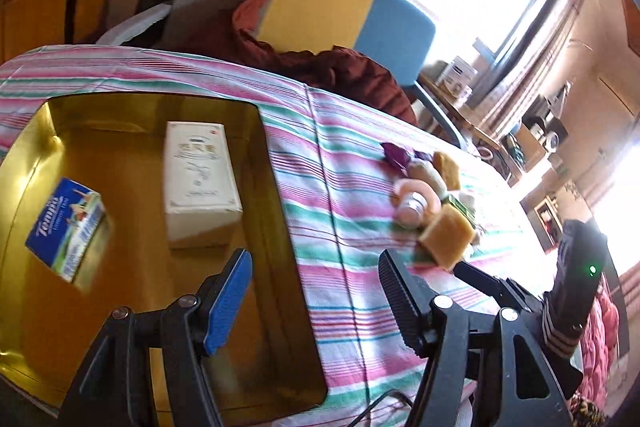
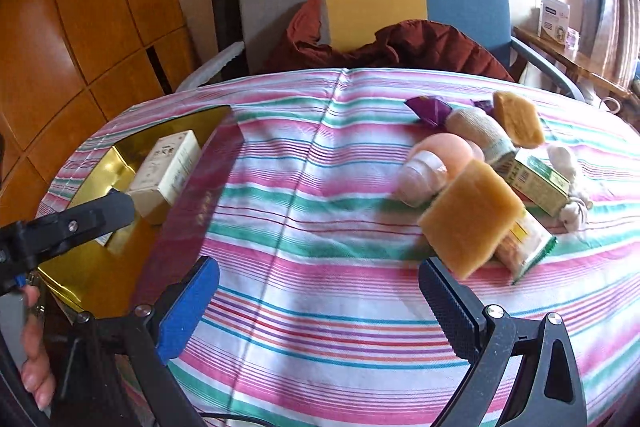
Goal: Organize objects
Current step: 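Reach the right tool to the WEIDAN snack bag and grasp it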
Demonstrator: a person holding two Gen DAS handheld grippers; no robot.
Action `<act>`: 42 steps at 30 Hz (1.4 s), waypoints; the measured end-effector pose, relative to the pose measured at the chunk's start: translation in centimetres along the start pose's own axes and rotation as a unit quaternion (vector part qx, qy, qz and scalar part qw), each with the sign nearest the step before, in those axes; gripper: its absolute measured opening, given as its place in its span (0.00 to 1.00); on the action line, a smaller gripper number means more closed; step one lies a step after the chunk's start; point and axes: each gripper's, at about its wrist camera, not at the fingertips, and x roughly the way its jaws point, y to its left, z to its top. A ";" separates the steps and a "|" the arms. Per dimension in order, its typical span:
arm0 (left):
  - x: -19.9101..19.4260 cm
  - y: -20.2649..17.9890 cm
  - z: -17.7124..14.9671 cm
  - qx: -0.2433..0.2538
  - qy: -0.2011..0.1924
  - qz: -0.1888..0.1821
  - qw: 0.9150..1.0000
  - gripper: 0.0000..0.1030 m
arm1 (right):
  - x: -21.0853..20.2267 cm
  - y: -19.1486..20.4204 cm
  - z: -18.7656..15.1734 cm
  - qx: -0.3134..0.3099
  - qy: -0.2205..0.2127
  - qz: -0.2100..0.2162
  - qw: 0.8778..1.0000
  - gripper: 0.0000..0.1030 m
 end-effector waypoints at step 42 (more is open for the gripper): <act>1.0 -5.3 -3.6 0.046 0.017 -0.019 0.999 0.65 | -0.2 -15.7 2.4 0.100 -0.036 -0.082 0.991 0.90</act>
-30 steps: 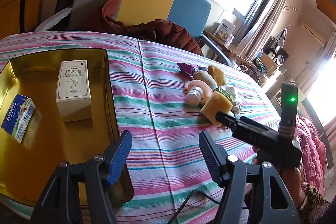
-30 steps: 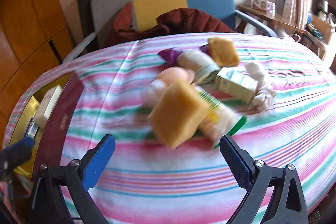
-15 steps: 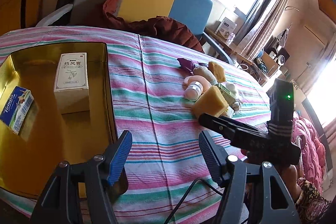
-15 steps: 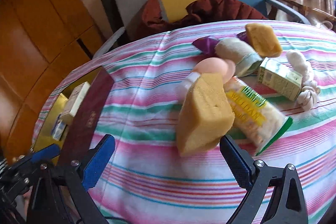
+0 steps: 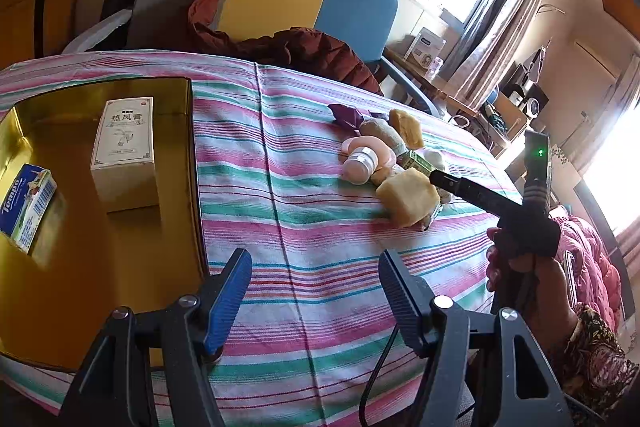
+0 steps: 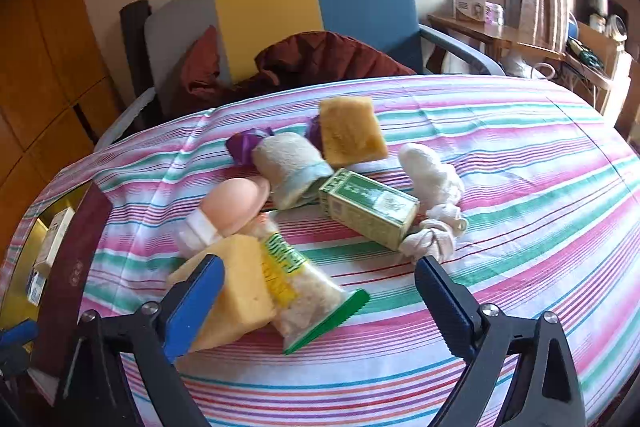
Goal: Organize objects
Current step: 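Reach the right tool to the WEIDAN snack bag and grasp it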
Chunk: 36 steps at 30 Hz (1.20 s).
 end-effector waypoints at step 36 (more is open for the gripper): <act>0.8 -0.8 -0.8 0.003 0.016 -0.012 1.000 0.65 | 5.8 3.1 0.5 -0.181 0.123 0.024 0.976 0.72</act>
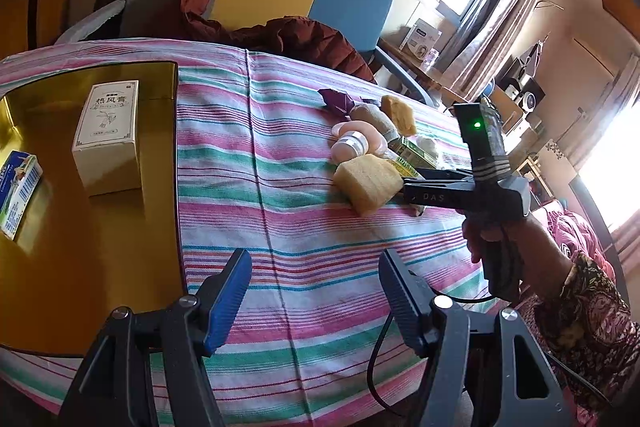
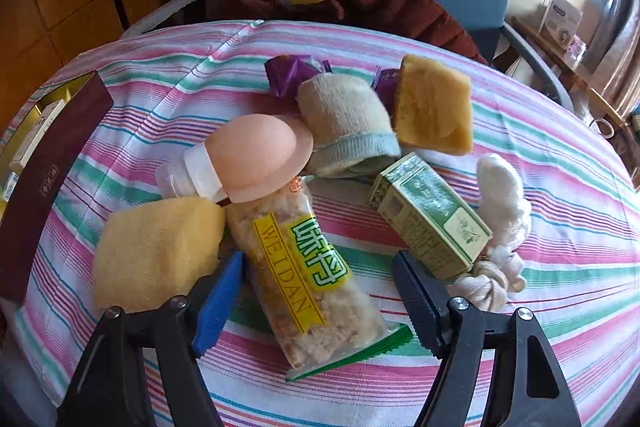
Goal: Organize objects
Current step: 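Reach the right tool to the WEIDAN snack bag and grasp it, then grasp the yellow sponge with the left tool while the right tool holds the snack bag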
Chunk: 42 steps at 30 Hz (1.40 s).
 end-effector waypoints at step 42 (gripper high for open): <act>13.7 -8.6 3.1 0.202 0.066 0.064 0.975 0.51 | -1.8 -3.9 -3.3 0.069 0.025 0.019 0.997 0.45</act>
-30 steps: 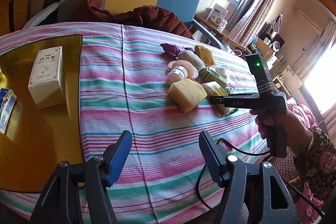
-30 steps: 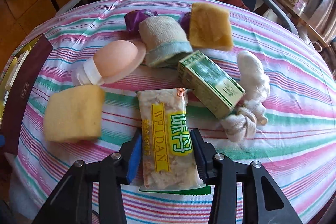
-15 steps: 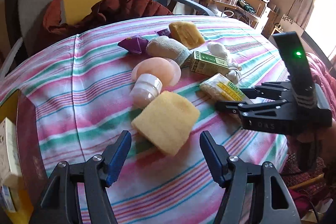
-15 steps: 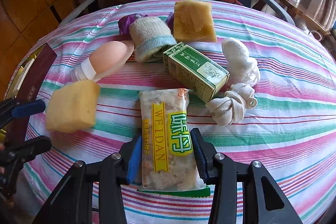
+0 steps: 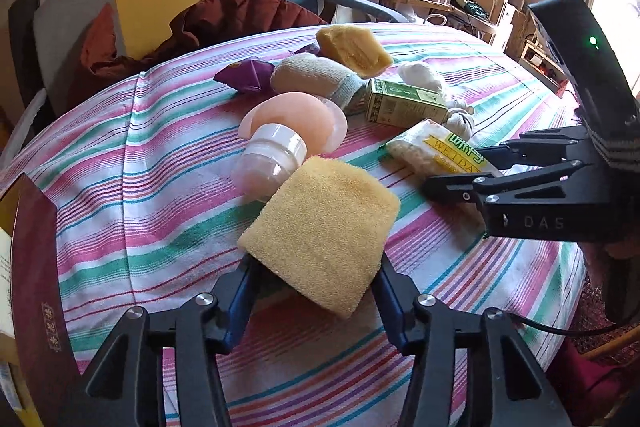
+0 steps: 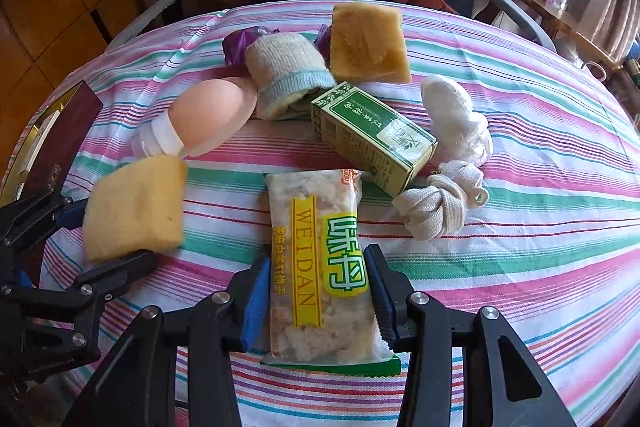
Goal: Organize objects
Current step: 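Grasp the yellow sponge with the left tool while the right tool holds the snack bag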
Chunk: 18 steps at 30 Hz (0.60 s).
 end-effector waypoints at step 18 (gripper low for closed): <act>-3.0 1.3 -3.9 -0.085 -0.046 0.000 0.995 0.45 | 0.0 1.8 -0.1 -0.023 -0.020 0.002 1.000 0.42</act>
